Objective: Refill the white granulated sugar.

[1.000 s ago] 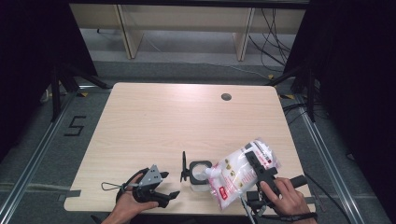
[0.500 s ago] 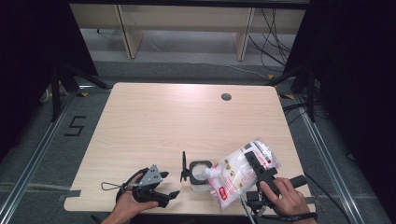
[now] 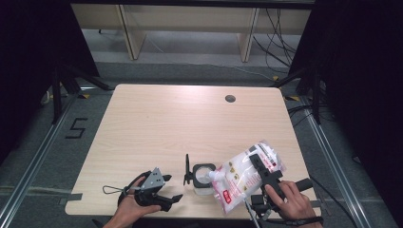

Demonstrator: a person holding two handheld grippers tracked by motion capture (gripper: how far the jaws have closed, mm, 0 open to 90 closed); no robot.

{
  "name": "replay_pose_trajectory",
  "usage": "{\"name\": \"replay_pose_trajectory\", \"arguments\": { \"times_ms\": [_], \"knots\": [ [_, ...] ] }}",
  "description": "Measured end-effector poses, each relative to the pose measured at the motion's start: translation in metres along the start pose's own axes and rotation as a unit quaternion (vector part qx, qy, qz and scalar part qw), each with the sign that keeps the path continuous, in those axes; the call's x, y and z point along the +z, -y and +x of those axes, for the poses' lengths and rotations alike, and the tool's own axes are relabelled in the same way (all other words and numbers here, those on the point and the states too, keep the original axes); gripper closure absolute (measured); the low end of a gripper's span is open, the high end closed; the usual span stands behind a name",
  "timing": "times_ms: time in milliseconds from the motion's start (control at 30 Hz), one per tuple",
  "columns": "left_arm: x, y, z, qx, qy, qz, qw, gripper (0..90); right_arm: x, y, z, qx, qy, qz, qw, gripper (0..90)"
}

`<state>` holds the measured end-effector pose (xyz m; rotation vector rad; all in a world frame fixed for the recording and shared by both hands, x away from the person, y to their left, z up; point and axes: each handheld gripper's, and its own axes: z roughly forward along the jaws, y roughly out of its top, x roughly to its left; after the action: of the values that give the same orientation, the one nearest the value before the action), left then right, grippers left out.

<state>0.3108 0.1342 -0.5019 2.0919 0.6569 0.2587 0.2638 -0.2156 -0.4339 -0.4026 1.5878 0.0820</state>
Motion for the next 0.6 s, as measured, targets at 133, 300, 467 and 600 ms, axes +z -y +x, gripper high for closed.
{"name": "replay_pose_trajectory", "arguments": {
  "times_ms": [133,300,467,600],
  "knots": [
    [0.0006,0.0014,-0.0006,0.001,0.002,-0.004,1.0,20.9,0.0002,0.0001,-0.0002,-0.002,0.0,0.0,1.0,43.2],
    [0.001,0.0015,-0.001,-0.004,0.003,-0.004,1.0,21.0,-0.0022,-0.0003,-0.0001,0.0,-0.01,0.017,0.9998,43.2],
    [0.0006,0.0009,-0.0001,-0.002,0.004,-0.002,1.0,20.9,-0.0015,-0.0001,-0.0034,-0.018,-0.004,0.008,0.9998,43.2],
    [-0.0001,0.0003,0.0001,0.001,0.0,-0.002,1.0,21.0,-0.0006,0.0006,-0.0009,-0.005,0.003,0.001,1.0,43.2]
  ]
}}
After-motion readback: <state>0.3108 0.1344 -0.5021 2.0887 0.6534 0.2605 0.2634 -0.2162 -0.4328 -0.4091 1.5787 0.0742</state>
